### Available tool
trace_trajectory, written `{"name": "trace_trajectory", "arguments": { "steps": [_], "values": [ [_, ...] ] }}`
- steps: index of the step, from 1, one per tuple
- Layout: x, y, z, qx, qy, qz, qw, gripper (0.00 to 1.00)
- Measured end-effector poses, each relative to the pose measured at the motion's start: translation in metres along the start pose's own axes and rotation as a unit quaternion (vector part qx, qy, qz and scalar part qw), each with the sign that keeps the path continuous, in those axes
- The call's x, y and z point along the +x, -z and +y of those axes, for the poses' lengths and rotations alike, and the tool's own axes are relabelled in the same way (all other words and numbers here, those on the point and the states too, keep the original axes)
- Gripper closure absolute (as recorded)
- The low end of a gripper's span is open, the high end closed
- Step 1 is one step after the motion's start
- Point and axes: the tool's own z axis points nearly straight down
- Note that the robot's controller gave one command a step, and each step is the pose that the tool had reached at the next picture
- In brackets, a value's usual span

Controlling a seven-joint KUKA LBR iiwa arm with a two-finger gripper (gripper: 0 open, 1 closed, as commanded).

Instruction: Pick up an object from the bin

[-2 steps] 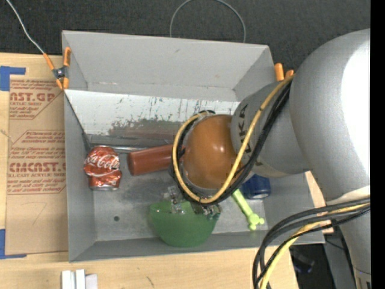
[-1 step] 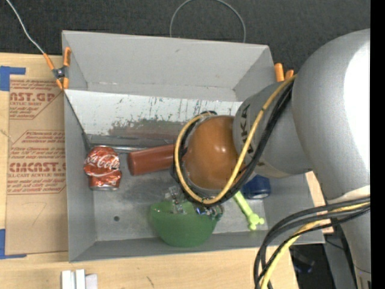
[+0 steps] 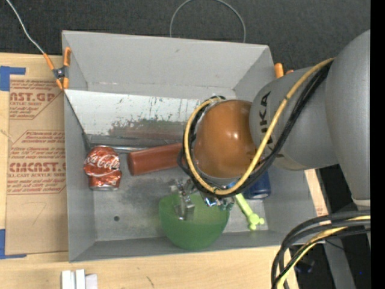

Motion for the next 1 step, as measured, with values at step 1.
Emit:
{"name": "trace_trajectory", "arguments": {
  "steps": [1],
  "values": [
    [0.0029, -0.0264, -0.0043, 0.000, -0.001, -0.0011, 1.0000, 1.00]
  ]
}}
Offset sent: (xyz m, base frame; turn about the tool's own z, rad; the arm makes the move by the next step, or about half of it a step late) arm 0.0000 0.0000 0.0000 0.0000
